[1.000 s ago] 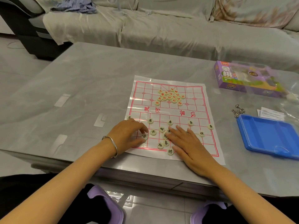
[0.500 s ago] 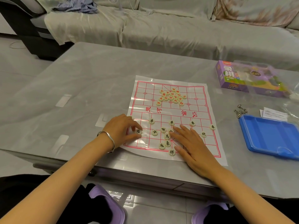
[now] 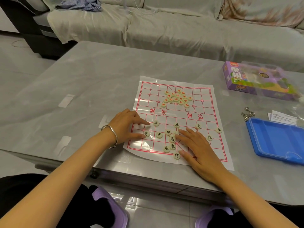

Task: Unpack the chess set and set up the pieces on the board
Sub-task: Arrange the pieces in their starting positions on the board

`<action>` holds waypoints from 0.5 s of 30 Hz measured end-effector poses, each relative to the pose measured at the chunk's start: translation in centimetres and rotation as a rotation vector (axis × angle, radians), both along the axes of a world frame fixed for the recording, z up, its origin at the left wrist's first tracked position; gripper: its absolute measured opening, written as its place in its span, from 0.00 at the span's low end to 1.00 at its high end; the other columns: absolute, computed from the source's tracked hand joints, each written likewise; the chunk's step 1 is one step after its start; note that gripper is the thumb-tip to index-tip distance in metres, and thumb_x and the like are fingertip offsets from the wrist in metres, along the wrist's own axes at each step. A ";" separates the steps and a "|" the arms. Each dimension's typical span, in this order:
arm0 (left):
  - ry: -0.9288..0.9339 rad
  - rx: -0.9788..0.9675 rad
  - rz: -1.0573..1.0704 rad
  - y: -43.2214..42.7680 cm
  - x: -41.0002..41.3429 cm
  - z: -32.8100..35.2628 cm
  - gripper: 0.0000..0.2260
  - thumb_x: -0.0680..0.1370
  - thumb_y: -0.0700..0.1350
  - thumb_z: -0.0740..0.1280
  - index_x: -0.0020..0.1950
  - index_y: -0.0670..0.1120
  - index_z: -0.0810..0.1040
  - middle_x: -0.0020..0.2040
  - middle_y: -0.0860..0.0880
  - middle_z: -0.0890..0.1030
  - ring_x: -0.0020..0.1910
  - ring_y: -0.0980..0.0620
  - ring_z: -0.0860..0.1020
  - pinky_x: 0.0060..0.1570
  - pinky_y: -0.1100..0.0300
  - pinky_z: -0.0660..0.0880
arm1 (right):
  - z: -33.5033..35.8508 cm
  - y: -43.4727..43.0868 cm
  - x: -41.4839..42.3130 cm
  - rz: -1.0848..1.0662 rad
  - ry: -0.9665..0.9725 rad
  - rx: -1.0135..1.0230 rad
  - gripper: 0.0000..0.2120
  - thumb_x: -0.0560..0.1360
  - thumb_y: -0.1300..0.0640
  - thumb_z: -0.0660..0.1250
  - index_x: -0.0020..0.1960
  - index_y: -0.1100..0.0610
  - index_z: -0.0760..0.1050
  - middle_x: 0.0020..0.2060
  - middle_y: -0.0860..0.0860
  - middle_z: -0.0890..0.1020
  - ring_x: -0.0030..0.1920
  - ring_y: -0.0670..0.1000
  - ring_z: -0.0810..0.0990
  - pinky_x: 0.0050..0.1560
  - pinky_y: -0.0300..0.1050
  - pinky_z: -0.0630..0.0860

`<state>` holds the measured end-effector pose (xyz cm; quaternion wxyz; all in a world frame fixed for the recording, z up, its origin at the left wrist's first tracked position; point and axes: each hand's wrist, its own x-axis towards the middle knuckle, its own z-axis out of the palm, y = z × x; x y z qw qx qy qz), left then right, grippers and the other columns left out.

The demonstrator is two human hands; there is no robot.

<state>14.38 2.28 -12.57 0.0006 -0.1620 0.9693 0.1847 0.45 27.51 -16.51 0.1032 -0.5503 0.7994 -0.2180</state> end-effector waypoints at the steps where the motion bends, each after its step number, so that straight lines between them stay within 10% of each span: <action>1: 0.004 0.003 -0.005 0.0 -0.1 -0.1 0.17 0.71 0.57 0.68 0.60 0.59 0.76 0.54 0.54 0.75 0.50 0.57 0.64 0.49 0.64 0.62 | 0.0 0.0 0.0 -0.001 -0.001 0.000 0.26 0.76 0.32 0.44 0.71 0.38 0.56 0.72 0.34 0.54 0.74 0.36 0.46 0.73 0.39 0.40; 15: 0.018 -0.055 0.081 0.0 0.1 0.1 0.18 0.70 0.60 0.68 0.57 0.55 0.79 0.56 0.53 0.75 0.56 0.53 0.68 0.53 0.63 0.62 | 0.1 0.0 0.1 -0.010 -0.004 -0.013 0.25 0.75 0.31 0.43 0.70 0.38 0.57 0.71 0.33 0.54 0.73 0.35 0.46 0.73 0.39 0.40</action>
